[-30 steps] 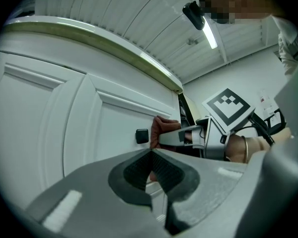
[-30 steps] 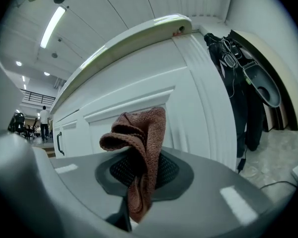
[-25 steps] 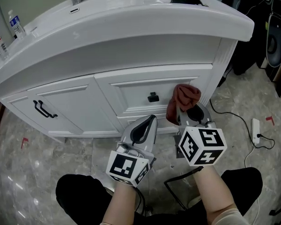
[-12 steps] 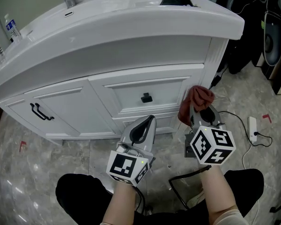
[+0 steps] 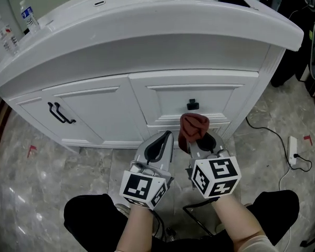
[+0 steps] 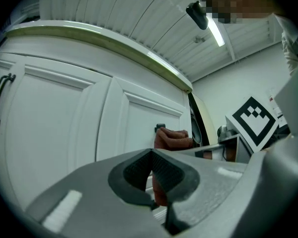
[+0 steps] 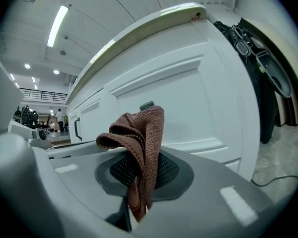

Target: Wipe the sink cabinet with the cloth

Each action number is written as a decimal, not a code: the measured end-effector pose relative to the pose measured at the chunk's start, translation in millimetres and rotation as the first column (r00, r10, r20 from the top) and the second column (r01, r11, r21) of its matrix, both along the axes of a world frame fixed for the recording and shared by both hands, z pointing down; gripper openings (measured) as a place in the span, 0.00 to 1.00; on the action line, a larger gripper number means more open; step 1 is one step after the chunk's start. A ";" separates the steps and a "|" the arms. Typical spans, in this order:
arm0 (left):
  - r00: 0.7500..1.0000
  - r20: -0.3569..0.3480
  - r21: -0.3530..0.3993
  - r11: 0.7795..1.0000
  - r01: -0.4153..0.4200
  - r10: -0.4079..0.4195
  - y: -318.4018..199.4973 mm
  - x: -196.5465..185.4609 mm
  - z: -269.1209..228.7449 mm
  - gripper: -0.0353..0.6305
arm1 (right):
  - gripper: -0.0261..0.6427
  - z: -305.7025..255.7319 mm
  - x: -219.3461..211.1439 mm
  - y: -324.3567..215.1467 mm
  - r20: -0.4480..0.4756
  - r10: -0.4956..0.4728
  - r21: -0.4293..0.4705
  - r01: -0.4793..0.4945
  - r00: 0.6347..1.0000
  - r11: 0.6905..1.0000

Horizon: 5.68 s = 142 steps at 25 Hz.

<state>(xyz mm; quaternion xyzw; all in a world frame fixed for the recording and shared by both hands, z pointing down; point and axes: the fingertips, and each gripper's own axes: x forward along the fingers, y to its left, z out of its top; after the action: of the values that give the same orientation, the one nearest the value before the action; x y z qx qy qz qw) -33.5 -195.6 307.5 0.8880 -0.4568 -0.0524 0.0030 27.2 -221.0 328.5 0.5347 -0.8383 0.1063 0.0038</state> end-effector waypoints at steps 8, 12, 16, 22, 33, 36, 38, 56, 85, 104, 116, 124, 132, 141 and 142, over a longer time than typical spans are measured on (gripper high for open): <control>0.995 0.022 -0.024 0.995 0.096 -0.095 8.0 -67.7 18.2 0.05 | 0.16 8.4 -93.1 -15.8 0.018 -0.141 -0.007 0.141 0.990 0.990; 0.993 0.008 -0.034 0.992 0.118 -0.118 12.3 -86.9 19.8 0.05 | 0.16 12.2 -112.6 -19.2 0.014 -0.152 -0.017 0.153 0.988 0.988; 0.994 0.008 -0.036 0.993 0.113 -0.113 14.5 -89.5 22.3 0.05 | 0.16 6.5 -102.1 -22.9 -0.003 -0.080 0.033 0.080 0.997 0.996; 0.996 0.013 -0.034 0.995 0.094 -0.093 15.3 -78.5 23.2 0.05 | 0.16 14.1 -73.8 -28.0 0.024 -0.030 -0.003 0.030 0.999 1.000; 1.000 0.018 -0.040 0.999 0.014 -0.014 6.7 -26.2 26.1 0.05 | 0.17 10.7 -4.2 -29.0 0.071 0.057 -0.019 -0.056 0.996 0.998; 1.000 0.016 -0.037 0.999 -0.006 0.007 3.9 -12.8 24.2 0.05 | 0.17 10.2 14.0 -28.6 0.066 0.081 -0.023 -0.079 0.995 0.997; 1.000 0.012 -0.035 0.999 -0.019 0.019 1.4 -3.7 21.4 0.05 | 0.17 9.6 24.6 -28.0 0.054 0.093 -0.026 -0.092 0.994 0.995; 0.988 0.004 -0.042 0.987 -0.152 0.152 -1.1 79.1 22.5 0.05 | 0.16 18.1 145.1 -17.5 0.022 0.310 -0.074 -0.308 0.950 0.949; 0.982 0.035 -0.097 0.977 0.190 -0.188 -15.0 -109.7 75.9 0.05 | 0.16 106.1 -125.4 -32.2 -0.008 -0.189 -0.094 0.187 0.982 0.978; 0.995 -0.040 -0.113 0.990 0.081 -0.086 -21.8 -47.9 76.6 0.05 | 0.16 120.5 -31.1 -33.9 -0.039 -0.026 -0.143 0.021 0.999 0.989; 1.000 -0.020 -0.131 0.991 -0.018 0.015 -16.6 11.2 85.5 0.05 | 0.16 114.5 51.4 -31.2 0.009 0.122 -0.162 -0.119 0.992 0.980; 0.997 -0.010 -0.157 0.985 -0.074 0.074 -10.8 51.6 98.8 0.05 | 0.16 114.6 111.6 -29.1 0.050 0.252 -0.183 -0.239 0.966 0.953; 0.995 0.044 -0.184 0.979 -0.083 0.093 -4.0 67.9 124.5 0.05 | 0.16 106.6 135.2 -20.0 0.099 0.301 -0.169 -0.282 0.948 0.944; 0.987 0.146 -0.168 0.982 0.091 -0.066 -13.7 -4.4 137.7 0.05 | 0.16 122.1 11.7 -15.6 0.089 0.028 -0.143 -0.015 0.996 0.990; 0.984 0.156 -0.163 0.980 0.115 -0.089 -14.6 -15.9 138.1 0.05 | 0.16 126.6 -4.3 -16.1 0.084 -0.001 -0.148 0.014 0.996 0.989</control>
<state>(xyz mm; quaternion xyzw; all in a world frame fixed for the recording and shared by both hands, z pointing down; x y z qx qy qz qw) -49.5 -210.2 445.6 0.8612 -0.5036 0.0532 0.0429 22.9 -237.1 455.1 0.5249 -0.8295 0.1908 0.0087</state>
